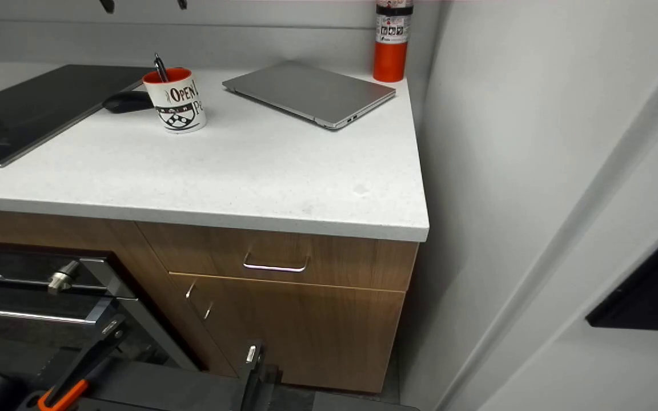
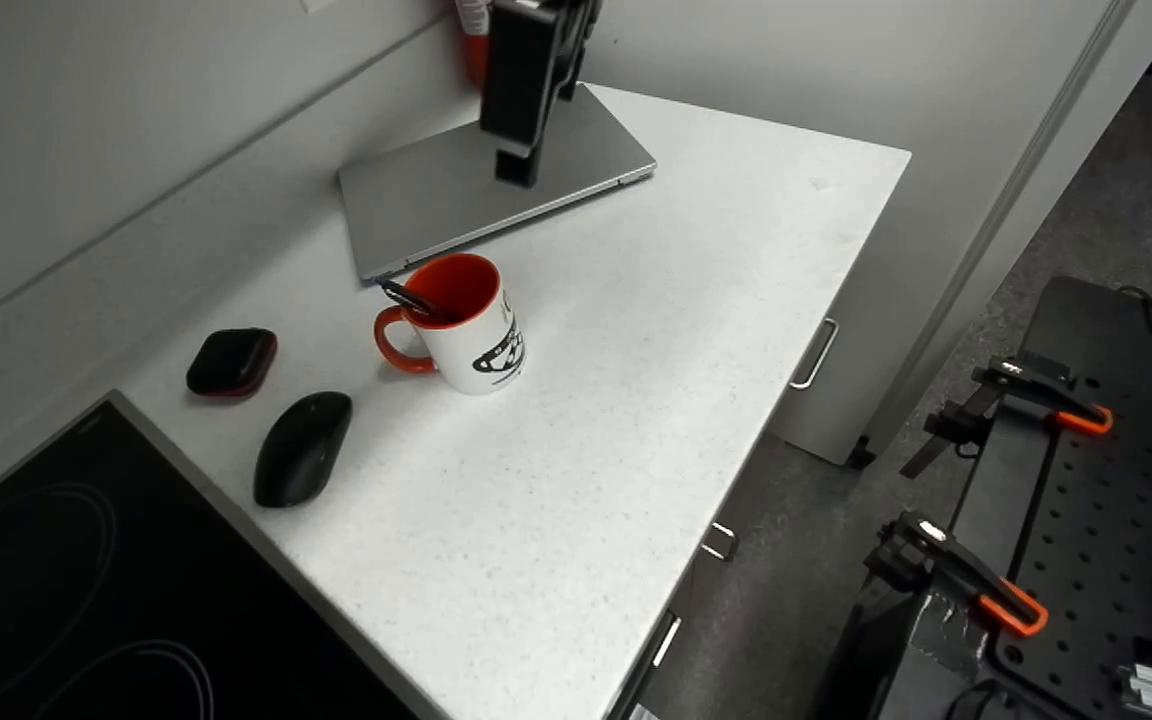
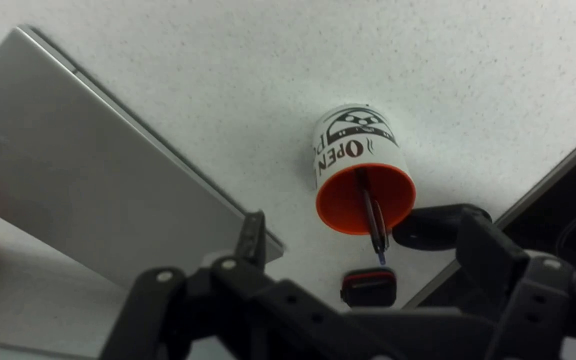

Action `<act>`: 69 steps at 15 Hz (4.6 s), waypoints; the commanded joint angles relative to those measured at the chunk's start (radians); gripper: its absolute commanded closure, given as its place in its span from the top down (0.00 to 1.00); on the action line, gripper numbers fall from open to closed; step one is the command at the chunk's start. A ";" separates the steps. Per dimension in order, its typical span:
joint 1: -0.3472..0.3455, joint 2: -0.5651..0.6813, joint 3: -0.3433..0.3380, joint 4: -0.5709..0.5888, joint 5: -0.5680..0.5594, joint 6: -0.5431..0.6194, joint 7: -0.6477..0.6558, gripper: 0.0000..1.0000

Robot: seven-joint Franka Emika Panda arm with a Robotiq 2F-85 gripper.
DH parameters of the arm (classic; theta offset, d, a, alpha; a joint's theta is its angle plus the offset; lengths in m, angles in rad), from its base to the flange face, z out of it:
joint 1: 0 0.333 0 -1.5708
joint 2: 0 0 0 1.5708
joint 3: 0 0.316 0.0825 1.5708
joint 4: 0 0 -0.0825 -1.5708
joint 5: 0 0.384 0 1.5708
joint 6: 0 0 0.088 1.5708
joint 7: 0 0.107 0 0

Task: Take the black pen out of the mug and place it on the countertop

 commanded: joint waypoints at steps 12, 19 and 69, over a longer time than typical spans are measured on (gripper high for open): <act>-0.067 0.466 0.165 0.386 0.093 0.060 -0.112 1.00; -0.123 0.537 0.217 0.447 0.094 0.036 -0.131 0.74; -0.176 0.367 0.075 0.112 0.036 0.017 0.125 0.77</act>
